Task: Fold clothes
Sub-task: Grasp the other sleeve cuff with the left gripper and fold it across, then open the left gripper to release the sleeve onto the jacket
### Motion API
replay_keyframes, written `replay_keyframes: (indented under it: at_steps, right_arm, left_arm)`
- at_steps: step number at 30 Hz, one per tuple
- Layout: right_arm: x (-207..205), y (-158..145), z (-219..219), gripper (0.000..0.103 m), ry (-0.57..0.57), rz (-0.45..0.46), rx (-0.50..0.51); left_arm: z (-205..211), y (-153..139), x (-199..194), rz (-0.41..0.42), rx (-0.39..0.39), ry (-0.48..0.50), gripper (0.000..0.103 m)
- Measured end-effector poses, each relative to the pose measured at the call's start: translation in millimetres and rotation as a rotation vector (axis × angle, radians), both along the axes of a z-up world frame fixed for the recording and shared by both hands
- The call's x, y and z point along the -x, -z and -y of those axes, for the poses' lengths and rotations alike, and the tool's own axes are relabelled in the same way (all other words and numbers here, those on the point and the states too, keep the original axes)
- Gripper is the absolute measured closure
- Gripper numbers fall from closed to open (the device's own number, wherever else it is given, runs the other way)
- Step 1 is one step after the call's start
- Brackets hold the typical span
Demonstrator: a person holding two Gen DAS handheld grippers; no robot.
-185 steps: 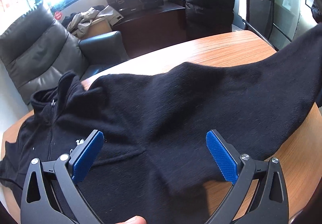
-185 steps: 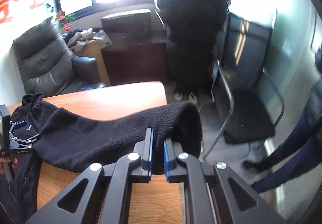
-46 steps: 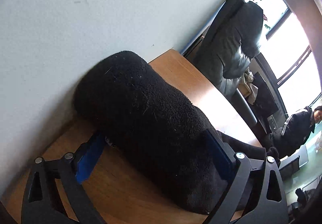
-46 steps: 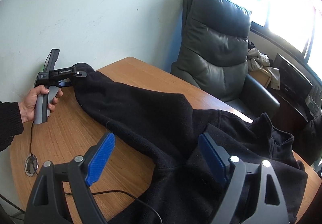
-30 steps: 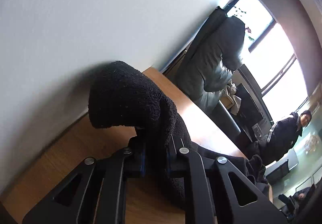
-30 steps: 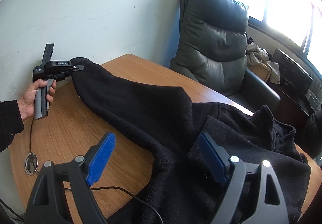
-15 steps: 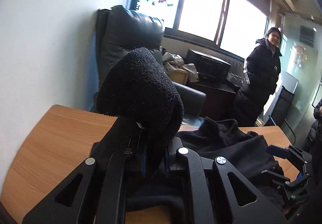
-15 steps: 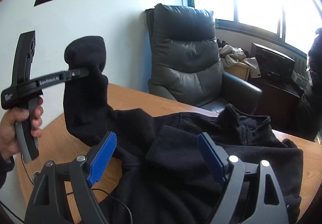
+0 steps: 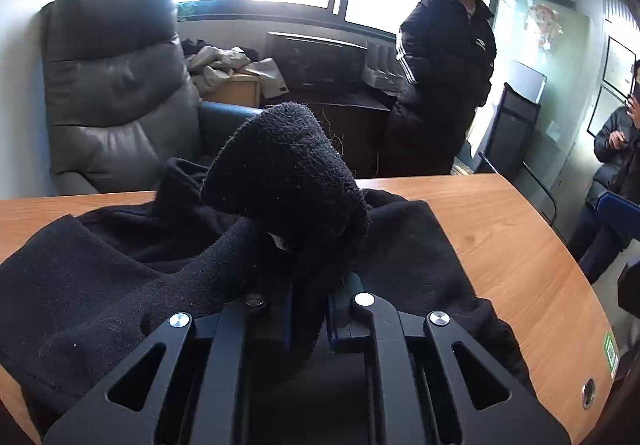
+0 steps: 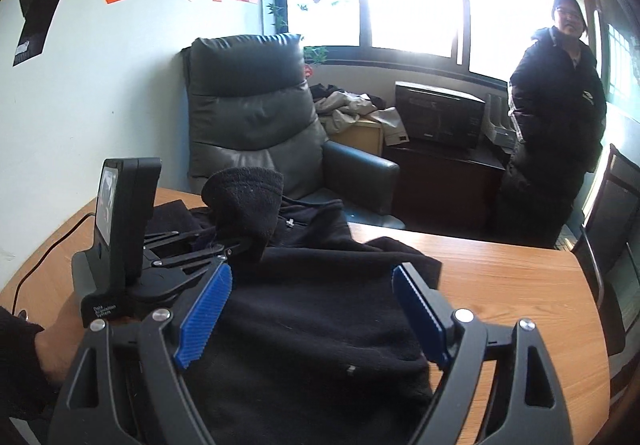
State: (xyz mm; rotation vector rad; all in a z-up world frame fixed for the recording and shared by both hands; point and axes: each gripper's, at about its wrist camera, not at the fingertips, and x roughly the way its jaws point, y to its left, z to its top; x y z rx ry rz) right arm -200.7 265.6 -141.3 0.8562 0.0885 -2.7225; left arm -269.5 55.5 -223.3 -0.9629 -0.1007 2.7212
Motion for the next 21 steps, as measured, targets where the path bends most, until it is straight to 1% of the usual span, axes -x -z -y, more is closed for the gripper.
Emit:
replay_keyframes:
  at_steps: [2,4,5,6,7,9,10,11,12,13,15,16,18,20,21]
  right_arm:
    - [0,3,-22,0.016,0.016,0.001,0.002]
    - [1,6,-41,0.015,0.031,0.000,0.003]
    - [3,8,-49,0.015,0.038,0.003,0.005]
    - [4,10,-54,0.015,0.041,0.005,0.006]
    - [5,10,-58,0.016,0.039,0.004,0.005]
    - [9,8,-62,0.016,0.031,0.000,0.000]
    - [11,6,-61,0.016,0.023,0.000,0.001]
    - [13,4,-60,0.015,0.016,0.000,0.002]
    - [15,1,-58,0.015,0.007,-0.001,0.006]
    - [18,-3,-54,0.015,-0.006,-0.006,0.015]
    - [27,-2,-37,0.014,-0.050,0.009,0.031]
    - [32,1,-26,0.014,-0.077,0.025,0.037]
    - [43,7,-3,0.013,-0.130,0.057,0.050]
    - [54,14,20,0.013,-0.184,0.089,0.063]
    - [60,17,32,0.013,-0.211,0.105,0.070]
  left_arm:
    - [-10,-1,-5,0.009,0.008,0.004,0.092]
    - [-20,-2,-11,0.017,0.016,0.009,0.088]
    - [-25,-3,-13,0.022,0.020,0.011,0.084]
    - [-30,-3,-16,0.026,0.024,0.013,0.076]
    - [-35,-4,-19,0.031,0.028,0.016,0.071]
    - [-45,-5,-24,0.039,0.036,0.020,0.049]
    - [-50,-5,-27,0.044,0.040,0.022,0.043]
    - [-55,-6,-29,0.048,0.044,0.024,0.031]
    - [-60,-6,-32,0.052,0.048,0.027,0.022]
    - [-65,-7,-35,0.057,0.052,0.029,0.018]
    - [-75,-8,-40,0.066,0.060,0.033,0.001]
    - [-54,-27,-50,0.031,0.054,0.002,0.000]
    - [-19,-46,-57,-0.018,0.065,-0.032,0.000]
    - [23,-56,-51,-0.021,0.115,-0.088,0.000]
    - [46,-56,-44,-0.012,0.126,-0.121,0.000]
